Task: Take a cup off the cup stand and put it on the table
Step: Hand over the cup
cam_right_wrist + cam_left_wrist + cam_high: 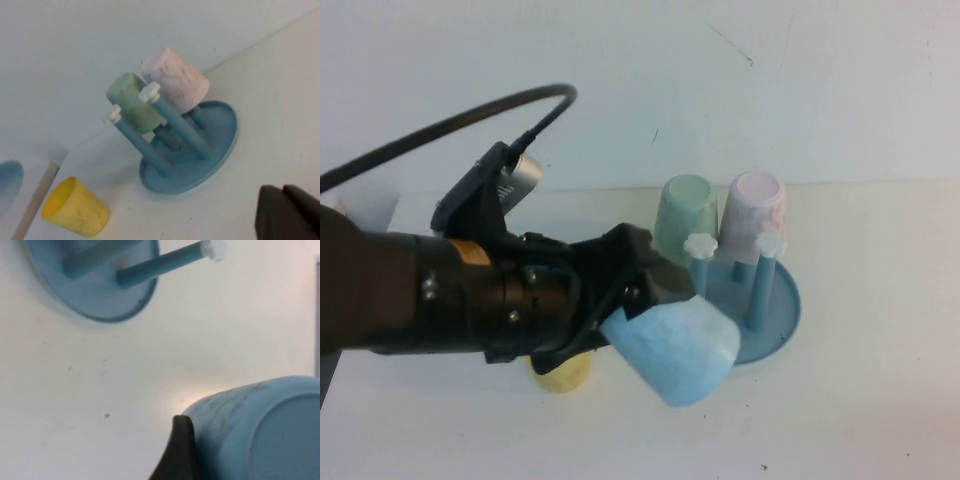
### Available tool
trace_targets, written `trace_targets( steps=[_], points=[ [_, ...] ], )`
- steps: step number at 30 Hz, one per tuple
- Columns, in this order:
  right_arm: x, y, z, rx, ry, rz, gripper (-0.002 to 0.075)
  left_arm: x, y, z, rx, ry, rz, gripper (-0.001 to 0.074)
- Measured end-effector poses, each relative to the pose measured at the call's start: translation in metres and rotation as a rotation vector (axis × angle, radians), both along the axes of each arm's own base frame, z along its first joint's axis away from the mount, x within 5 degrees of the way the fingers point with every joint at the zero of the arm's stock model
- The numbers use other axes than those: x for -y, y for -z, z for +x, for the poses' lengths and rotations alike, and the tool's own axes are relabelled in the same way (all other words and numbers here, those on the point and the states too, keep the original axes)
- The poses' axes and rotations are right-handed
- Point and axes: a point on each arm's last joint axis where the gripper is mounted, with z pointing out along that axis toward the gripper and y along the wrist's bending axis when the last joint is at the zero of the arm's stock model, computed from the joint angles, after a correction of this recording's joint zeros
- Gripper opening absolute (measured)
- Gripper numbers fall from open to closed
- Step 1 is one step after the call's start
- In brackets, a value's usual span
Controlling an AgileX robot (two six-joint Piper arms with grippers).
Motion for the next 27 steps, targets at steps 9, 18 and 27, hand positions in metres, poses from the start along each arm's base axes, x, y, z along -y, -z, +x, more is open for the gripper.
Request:
trace_targets(
  steps=[9,18,27],
  points=[
    [-0.006,-0.008,-0.001,0.128,-0.086,-0.083,-0.0001,0.018,0.002,0.017,-0.160,-0.147,-0.292,0.0572],
    [-0.024,-0.023,0.005,0.306,-0.319,-0.245,0.0008,0.039,0.011,0.040,-0.255,-0.195,-0.546,0.0572],
    [-0.037,-0.065,0.026,0.418,-0.495,-0.437,0.0306,0.056,0.035,0.044,-0.364,-0.075,-0.547,0.0572]
  ],
)
